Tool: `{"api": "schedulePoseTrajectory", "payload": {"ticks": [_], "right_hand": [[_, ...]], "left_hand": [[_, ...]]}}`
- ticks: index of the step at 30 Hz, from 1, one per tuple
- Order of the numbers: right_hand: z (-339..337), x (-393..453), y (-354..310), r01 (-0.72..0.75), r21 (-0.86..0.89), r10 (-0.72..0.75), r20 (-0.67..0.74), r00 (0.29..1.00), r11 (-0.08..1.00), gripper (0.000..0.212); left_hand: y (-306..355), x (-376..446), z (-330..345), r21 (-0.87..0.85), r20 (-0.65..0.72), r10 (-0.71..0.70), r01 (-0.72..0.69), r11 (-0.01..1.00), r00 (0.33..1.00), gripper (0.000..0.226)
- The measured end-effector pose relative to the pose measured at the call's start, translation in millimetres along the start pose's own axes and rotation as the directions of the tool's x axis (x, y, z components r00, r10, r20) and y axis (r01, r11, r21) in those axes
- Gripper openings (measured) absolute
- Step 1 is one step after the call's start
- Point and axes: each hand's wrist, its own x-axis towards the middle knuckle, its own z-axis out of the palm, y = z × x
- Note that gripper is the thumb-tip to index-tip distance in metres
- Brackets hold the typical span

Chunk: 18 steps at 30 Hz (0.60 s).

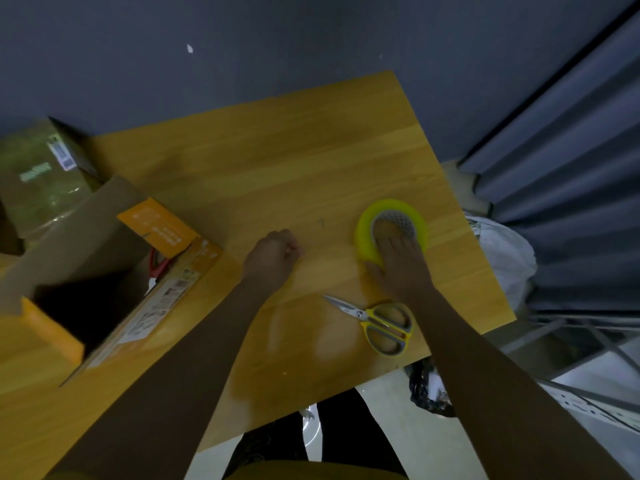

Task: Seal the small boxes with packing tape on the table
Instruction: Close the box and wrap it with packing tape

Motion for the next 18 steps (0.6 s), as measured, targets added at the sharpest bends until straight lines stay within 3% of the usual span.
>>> {"api": "schedulePoseTrajectory", "payload": {"ticks": [3,7,9,12,15,18], "right_hand": [[3.4,0.7,-4.7,-0.033,0.001,0.033,-0.06,0.998,0.999,0.054],[-0.8,-20.4,-24.9,-0.137,0.167,0.177,-0.254,0.951,0.976,0.045],[9.0,-53.1,-30.8,-0.078,0.277,0.167,-0.312,0.935,0.958,0.027],[33.7,-102.8,-35.1,-0.07,0.355,0.153,-0.213,0.965,0.932,0.022],[42.3,-115.7,-34.5,-0.15,0.269,0.154,0.007,0.988,0.951,0.029],[36.6,-106.7,-33.0,-0.12,0.153,0.113,0.049,0.992,0.981,0.029]], "left_hand": [[-0.7,-2.0,-1.1,0.018,0.031,0.033,-0.034,0.999,0.999,0.01],[2.7,-3.7,1.5,-0.013,0.016,0.036,-0.035,0.999,0.999,0.013],[2.0,-4.9,2.8,-0.066,0.011,0.063,-0.062,0.996,0.998,0.02],[1.9,-8.8,5.8,-0.103,0.008,0.074,-0.073,0.992,0.997,0.008],[4.9,-12.4,7.0,-0.1,-0.005,0.062,-0.063,0.993,0.998,0.015],[8.0,-16.9,4.1,-0.064,0.043,0.055,-0.053,0.997,0.998,0.019]]}}
